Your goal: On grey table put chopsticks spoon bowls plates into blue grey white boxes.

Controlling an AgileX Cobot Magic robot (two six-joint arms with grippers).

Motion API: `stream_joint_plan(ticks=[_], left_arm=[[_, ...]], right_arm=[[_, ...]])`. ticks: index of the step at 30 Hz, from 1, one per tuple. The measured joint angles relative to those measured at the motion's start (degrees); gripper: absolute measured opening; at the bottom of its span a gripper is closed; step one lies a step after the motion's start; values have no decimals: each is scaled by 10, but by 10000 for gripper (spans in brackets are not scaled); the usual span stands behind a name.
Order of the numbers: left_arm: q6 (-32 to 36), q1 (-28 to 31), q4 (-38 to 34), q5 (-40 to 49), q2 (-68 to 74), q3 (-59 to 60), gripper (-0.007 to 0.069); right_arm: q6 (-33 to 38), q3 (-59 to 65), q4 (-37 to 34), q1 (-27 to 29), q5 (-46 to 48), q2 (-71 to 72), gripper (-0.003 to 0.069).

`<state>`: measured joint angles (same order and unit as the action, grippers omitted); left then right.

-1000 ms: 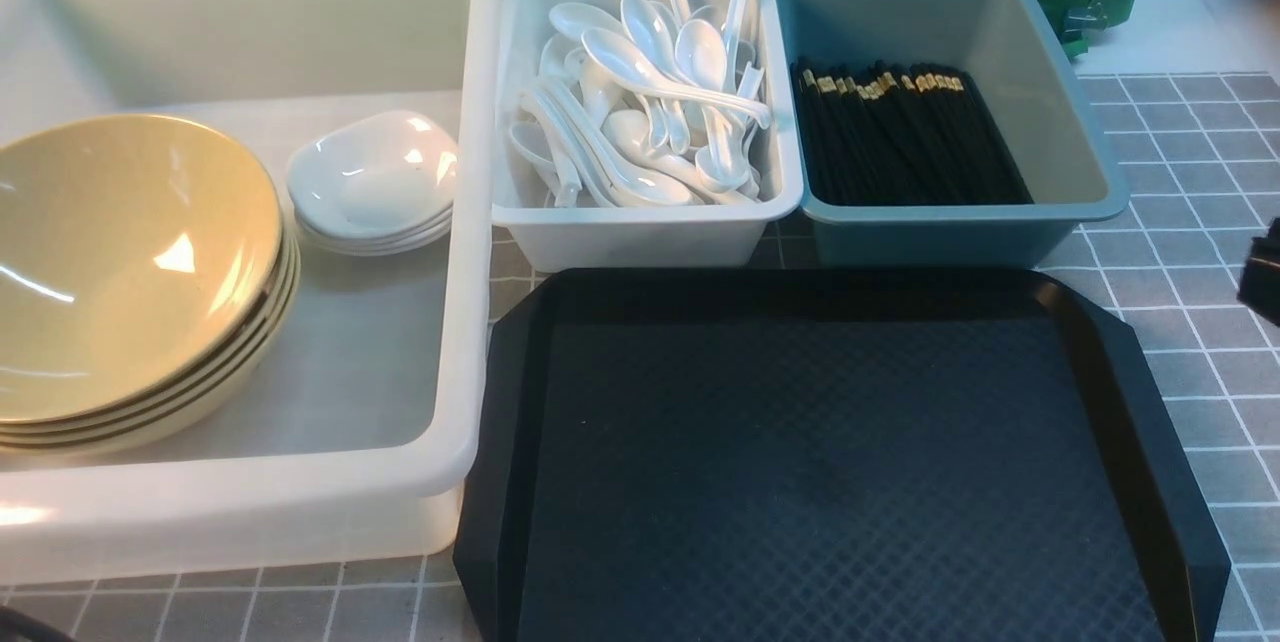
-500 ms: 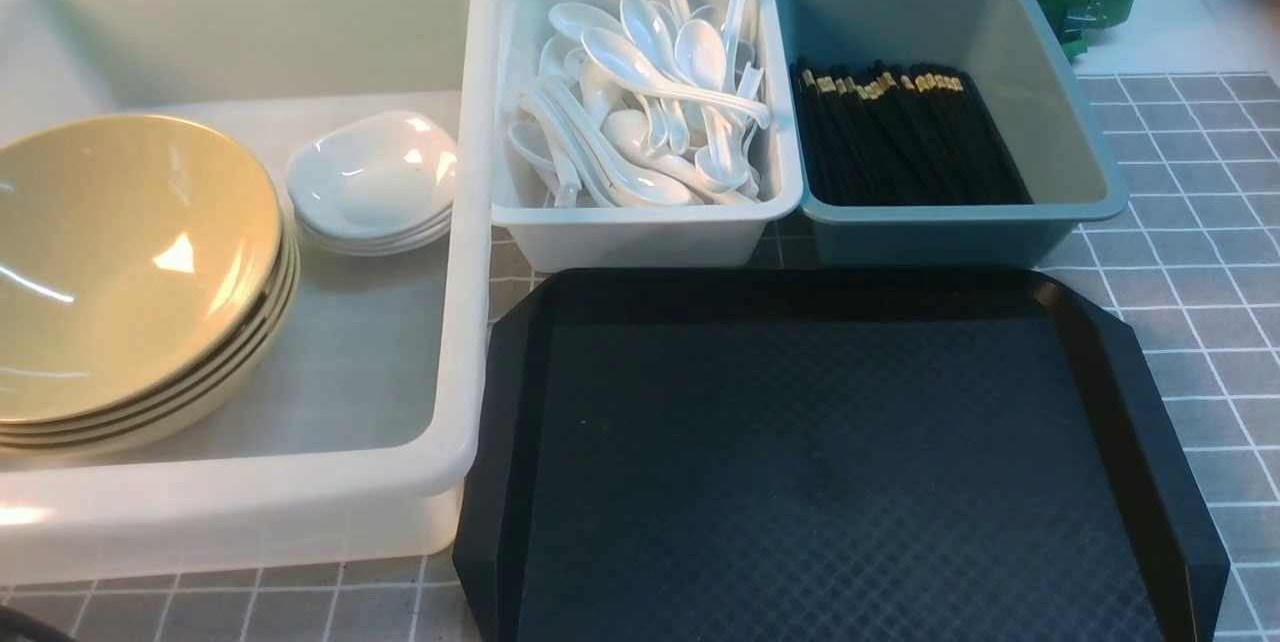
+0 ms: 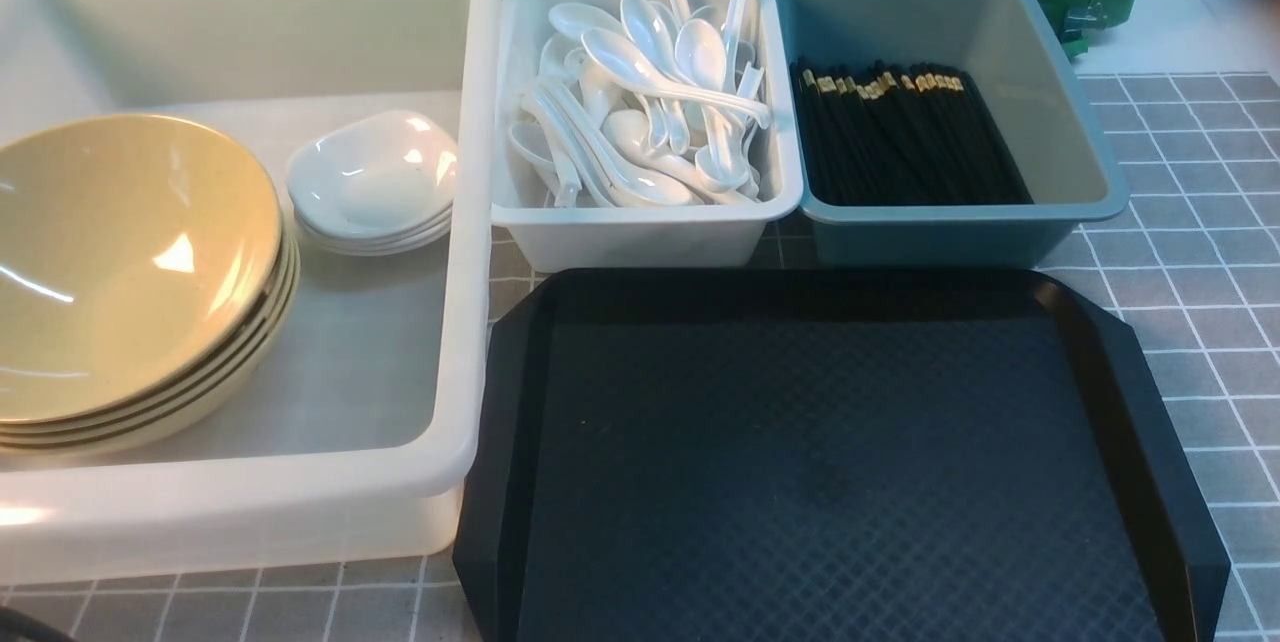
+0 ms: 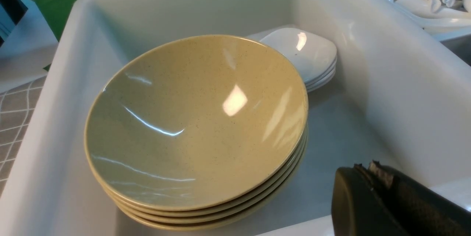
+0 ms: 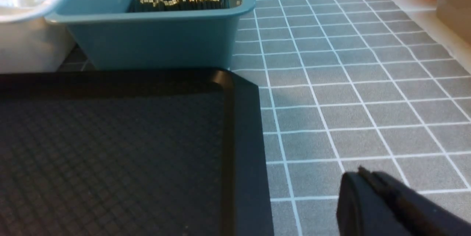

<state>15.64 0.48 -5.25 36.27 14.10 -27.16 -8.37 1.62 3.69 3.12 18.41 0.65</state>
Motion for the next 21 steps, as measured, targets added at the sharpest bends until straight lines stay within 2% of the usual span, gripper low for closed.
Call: stream_joint_plan(ticks=[21], left_arm=[[0,0,0,0,0,0,-11]], right_arm=[[0,0,0,0,1,0,42]])
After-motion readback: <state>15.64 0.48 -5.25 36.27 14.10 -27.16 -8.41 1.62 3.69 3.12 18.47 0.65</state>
